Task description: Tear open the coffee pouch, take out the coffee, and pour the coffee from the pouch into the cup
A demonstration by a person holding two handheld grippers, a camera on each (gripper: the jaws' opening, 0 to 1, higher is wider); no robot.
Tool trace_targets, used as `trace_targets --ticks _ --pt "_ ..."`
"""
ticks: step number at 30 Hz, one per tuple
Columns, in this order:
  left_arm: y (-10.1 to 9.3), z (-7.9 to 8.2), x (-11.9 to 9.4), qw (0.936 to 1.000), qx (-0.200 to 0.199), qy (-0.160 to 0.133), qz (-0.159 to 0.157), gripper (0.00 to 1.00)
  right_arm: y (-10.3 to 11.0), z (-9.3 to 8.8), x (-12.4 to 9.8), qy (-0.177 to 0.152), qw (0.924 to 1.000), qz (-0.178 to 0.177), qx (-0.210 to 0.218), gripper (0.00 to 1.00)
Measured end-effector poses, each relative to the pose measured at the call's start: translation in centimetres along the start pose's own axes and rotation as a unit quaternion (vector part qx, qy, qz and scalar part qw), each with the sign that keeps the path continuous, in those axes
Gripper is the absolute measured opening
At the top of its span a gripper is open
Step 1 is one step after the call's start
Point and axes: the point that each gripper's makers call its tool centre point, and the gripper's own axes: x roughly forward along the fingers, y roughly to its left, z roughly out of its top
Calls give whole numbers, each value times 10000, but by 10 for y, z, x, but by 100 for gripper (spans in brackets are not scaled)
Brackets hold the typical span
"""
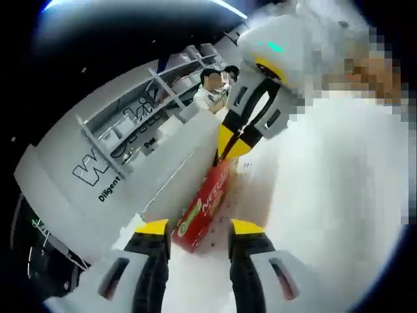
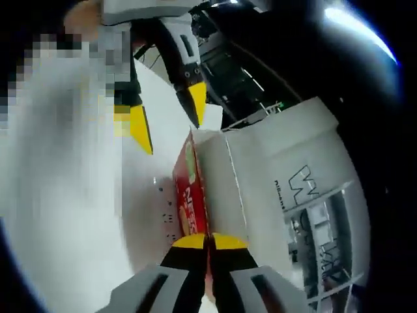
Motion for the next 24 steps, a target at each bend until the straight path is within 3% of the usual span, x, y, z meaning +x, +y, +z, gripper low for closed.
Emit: trace_targets --ticks 6,8,17,21,24 --pt "1 -11 5 9999 21 128 -8 34 8 14 10 -111 9999 -51 -67 2" --pt "-1 -23 8 9996 28 273 -15 33 13 18 10 -103 9999 -49 -89 2" --pt "-5 -33 13 9950 845 525 90 22 43 12 4 -244 9994 140 -221 2" --pt "-13 -39 18 9871 1398 770 74 20 47 11 9 -328 9988 240 -266 2" --pt "-17 -39 22 9848 1513 843 93 17 46 10 13 -315 9986 276 -311 2"
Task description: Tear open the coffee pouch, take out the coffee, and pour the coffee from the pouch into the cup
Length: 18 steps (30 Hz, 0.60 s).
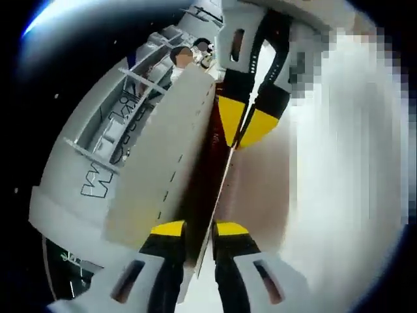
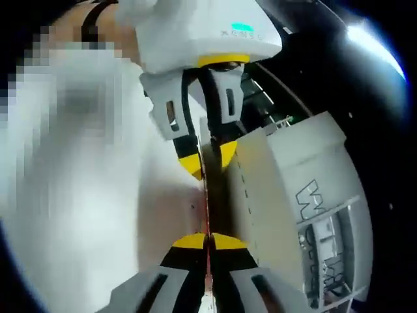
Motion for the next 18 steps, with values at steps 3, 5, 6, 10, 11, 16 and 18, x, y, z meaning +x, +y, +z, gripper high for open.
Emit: trace_targets --ticks 3,5,6,10,11,16,18 --pt "-5 1 3 9997 208 113 -5 14 3 -1 0 -31 10000 54 -67 2" --pt "-8 1 5 9996 245 172 6 11 3 -2 0 -54 9999 76 -80 2" --pt "-9 0 6 9994 255 226 17 10 3 -3 1 -70 9999 96 -116 2" --pt "-17 3 11 9980 546 325 -10 9 6 -2 -1 -74 9994 210 -252 2" --pt "-18 3 11 9979 557 328 -18 8 6 -2 -2 -78 9994 235 -258 2" --pt "-17 7 12 9977 613 281 2 7 3 -2 -5 -95 9994 273 -165 2" --pt "-18 7 13 9984 501 265 -41 6 4 -2 -6 -122 9993 334 -105 2"
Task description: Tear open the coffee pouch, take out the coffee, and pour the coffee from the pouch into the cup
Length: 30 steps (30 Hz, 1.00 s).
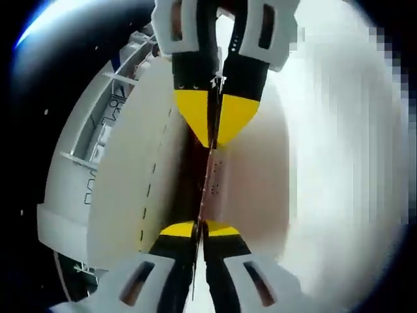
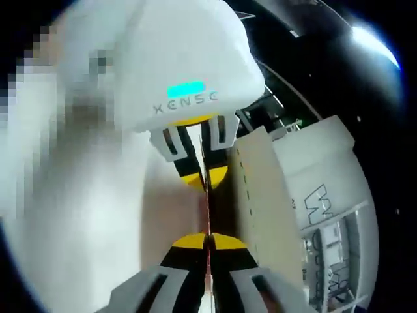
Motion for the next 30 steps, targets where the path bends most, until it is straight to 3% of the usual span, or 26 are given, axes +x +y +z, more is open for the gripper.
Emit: trace_targets --ticks 14,15,17,21,22,26,27,30 --pt "-5 1 1 9987 -507 66 -88 4 9 0 -8 -208 9994 257 105 7" --pt "-7 0 1 9988 -467 78 -121 4 8 1 -16 -357 9974 432 458 8" --pt "-6 0 1 9987 -488 64 -127 4 3 0 -24 -510 9944 516 764 10" --pt "-4 -1 -2 9981 -603 70 -139 4 -15 -11 -58 -1108 9703 880 1964 10" --pt "-4 -1 -2 9979 -629 79 -137 4 -22 -18 -68 -1292 9602 932 2295 10" --pt "-4 1 -3 9973 -712 112 -144 4 -41 -51 -90 -1498 9302 880 3233 11" --pt "-5 2 -4 9971 -736 112 -153 4 -44 -59 -95 -1483 9254 841 3384 11" --pt "-6 2 -4 9969 -763 117 -155 4 -50 -76 -102 -1369 9209 714 3579 11"
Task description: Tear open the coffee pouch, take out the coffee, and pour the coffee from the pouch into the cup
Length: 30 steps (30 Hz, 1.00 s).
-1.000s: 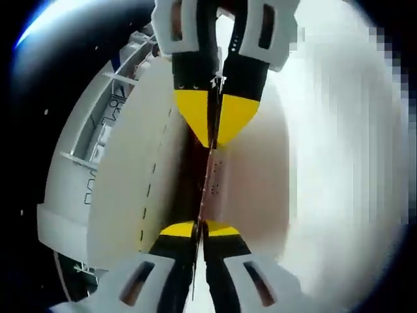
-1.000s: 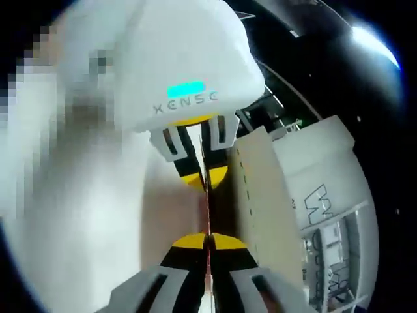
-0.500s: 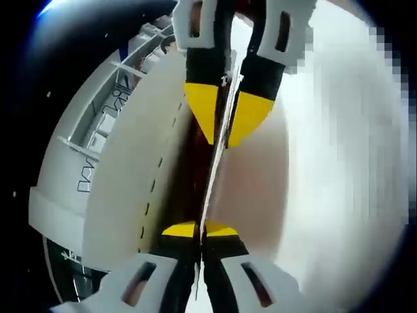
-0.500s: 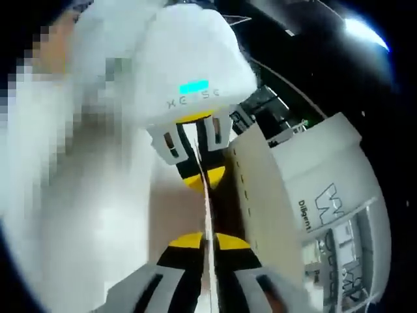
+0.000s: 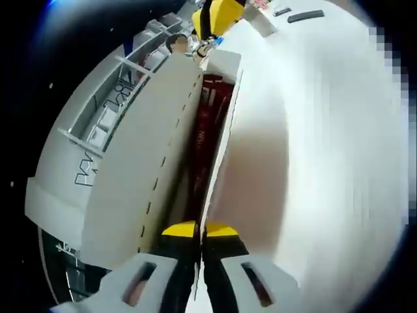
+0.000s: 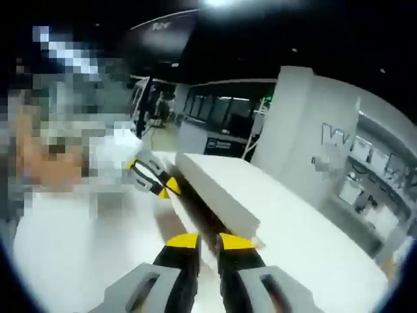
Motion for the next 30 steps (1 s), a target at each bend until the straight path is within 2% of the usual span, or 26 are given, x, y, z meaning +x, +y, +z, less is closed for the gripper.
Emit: trace_targets --ticks 2,5,9,12,14,16,19,21,24,28,30 --pt "0 1 0 10000 -15 -4 3 4 -9 -7 -7 93 9996 -150 201 11" --pt "-1 1 0 10000 -46 0 7 4 -10 -11 -4 173 9991 -174 334 11" --pt "-1 1 0 10000 -36 6 9 4 -3 -19 15 502 9980 -179 336 12" --pt "-2 2 0 10000 -29 9 10 4 -2 -22 35 714 9963 -381 287 15" --pt "-2 1 0 10000 -28 8 8 4 1 -26 43 926 9946 -457 126 15" --pt "-2 1 0 10000 -19 11 8 4 1 -34 50 1333 9890 -581 -282 15" --pt "-2 1 0 10000 -30 12 5 4 4 -43 54 1766 9802 -737 -514 15" --pt "-2 1 0 10000 -54 17 -5 4 4 -41 60 1731 9805 -847 -383 15" --pt "-2 1 0 10000 -79 14 -5 4 6 -33 66 1461 9854 -864 -101 18" --pt "-2 2 0 10000 -67 11 -10 4 7 -23 79 929 9908 -927 344 20" --pt "-3 3 0 10000 -62 7 -20 4 3 -25 89 709 9915 -946 553 20"
